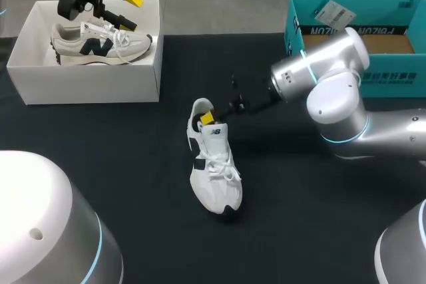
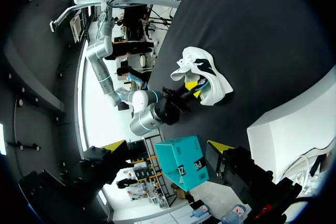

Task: Take the shoe out of the shoebox, open the shoe tongue, remove and reinsert the insole, then place the shoe into the shoebox

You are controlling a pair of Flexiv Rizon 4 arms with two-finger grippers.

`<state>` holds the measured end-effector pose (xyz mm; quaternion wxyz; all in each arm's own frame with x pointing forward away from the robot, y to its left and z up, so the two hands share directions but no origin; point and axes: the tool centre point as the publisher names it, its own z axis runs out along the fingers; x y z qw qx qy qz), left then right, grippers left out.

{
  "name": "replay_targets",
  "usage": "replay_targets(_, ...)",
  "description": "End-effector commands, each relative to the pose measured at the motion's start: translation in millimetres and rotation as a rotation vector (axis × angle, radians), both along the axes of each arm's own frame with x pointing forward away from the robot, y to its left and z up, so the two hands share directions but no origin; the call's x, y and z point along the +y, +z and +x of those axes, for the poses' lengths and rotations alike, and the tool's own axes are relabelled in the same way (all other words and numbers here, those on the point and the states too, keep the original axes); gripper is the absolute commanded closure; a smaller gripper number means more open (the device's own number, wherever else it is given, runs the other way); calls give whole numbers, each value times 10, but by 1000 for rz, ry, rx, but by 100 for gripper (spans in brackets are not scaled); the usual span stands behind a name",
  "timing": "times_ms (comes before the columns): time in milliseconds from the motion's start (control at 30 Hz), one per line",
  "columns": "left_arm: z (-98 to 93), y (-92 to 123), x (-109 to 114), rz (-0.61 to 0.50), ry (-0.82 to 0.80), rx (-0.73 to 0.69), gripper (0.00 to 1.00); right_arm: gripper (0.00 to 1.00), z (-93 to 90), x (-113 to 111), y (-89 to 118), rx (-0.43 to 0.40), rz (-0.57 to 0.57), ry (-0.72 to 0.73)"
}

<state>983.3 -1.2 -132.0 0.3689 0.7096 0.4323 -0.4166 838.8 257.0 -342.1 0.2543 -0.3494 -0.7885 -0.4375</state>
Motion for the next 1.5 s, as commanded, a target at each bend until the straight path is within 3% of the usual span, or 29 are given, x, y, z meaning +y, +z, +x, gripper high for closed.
replay_targets(33, 6, 3, 5, 2, -3, 0, 0, 0, -10, -13, 81, -5, -18, -4)
replay_targets(600, 6, 3, 5, 2, -3, 0, 0, 0, 106, -25, 309, -34, -49, -7)
replay_targets(967, 6, 3, 5, 2, -3, 0, 0, 0, 126, -133, 436, 5, -103, -173)
replay_targets(1000, 6, 3, 5, 2, -3, 0, 0, 20, 128, -151, 447, 9, -110, -197)
replay_targets(1033, 6, 3, 5, 2, -3, 0, 0, 52, 132, -172, 462, 7, -115, -212)
replay_targets(1067, 6, 3, 5, 2, -3, 0, 0, 64, 132, -188, 480, 12, -131, -239)
replay_targets(1100, 6, 3, 5, 2, -3, 0, 0, 93, 130, -199, 490, 21, -157, -258)
replay_targets(1133, 6, 3, 5, 2, -3, 0, 0, 100, 129, -208, 496, 28, -162, -264)
replay_targets(1500, 6, 3, 5, 2, -3, 0, 0, 100, 106, -265, 581, 108, -321, -363)
